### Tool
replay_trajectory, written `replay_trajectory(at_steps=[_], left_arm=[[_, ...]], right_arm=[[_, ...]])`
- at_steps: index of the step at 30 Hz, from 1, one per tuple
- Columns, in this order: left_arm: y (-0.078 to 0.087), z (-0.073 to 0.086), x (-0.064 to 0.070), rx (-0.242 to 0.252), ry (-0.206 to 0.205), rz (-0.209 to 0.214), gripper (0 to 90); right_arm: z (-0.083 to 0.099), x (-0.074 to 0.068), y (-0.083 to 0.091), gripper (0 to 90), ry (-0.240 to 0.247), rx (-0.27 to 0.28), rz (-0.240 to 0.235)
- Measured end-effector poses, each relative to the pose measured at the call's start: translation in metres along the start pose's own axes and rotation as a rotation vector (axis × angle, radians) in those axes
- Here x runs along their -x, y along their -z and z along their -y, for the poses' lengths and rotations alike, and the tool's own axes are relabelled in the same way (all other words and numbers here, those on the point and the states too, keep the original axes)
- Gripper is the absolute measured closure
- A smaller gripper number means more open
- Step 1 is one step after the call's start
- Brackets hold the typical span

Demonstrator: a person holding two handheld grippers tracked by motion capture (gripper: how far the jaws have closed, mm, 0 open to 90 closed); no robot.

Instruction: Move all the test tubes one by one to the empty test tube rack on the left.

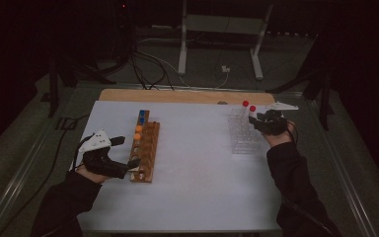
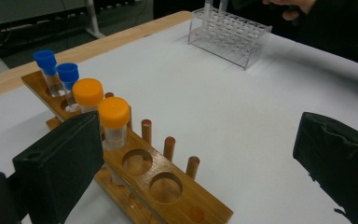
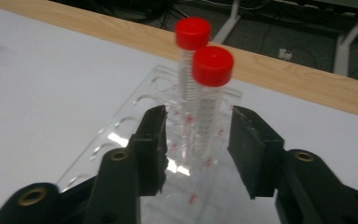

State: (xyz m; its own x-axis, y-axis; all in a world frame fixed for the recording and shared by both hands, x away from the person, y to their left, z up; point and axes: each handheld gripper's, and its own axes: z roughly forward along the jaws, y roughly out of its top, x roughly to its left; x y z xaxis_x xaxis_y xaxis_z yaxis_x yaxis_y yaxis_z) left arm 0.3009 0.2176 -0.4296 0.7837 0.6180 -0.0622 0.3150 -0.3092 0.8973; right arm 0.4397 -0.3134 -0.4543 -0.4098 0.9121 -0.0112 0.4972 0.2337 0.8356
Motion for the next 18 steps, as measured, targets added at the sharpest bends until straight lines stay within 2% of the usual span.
replay_trajectory(at_steps=[2,7,10,13,18], left_arm=[[0.000,0.000,0.000,0.000,0.000,0.000,2.5],[0.000,0.000,-0.001,0.000,0.002,0.000,2.5],[0.000,0.001,-0.001,0.000,0.001,0.000,2.5],[0.000,0.001,-0.002,0.000,0.003,0.001,2.5],[0.000,0.001,-0.002,-0.005,0.005,0.002,2.5]], right_arm=[[-0.001,0.001,-0.005,59.2,0.013,-0.017,0.011],[-0.002,0.002,-0.018,62.1,0.010,-0.054,0.014],[-0.003,0.002,-0.024,67.8,0.008,-0.065,0.018],[-0.004,0.002,-0.027,73.5,0.005,-0.064,0.027],[-0.006,0.001,-0.026,74.5,0.007,-0.070,0.034]])
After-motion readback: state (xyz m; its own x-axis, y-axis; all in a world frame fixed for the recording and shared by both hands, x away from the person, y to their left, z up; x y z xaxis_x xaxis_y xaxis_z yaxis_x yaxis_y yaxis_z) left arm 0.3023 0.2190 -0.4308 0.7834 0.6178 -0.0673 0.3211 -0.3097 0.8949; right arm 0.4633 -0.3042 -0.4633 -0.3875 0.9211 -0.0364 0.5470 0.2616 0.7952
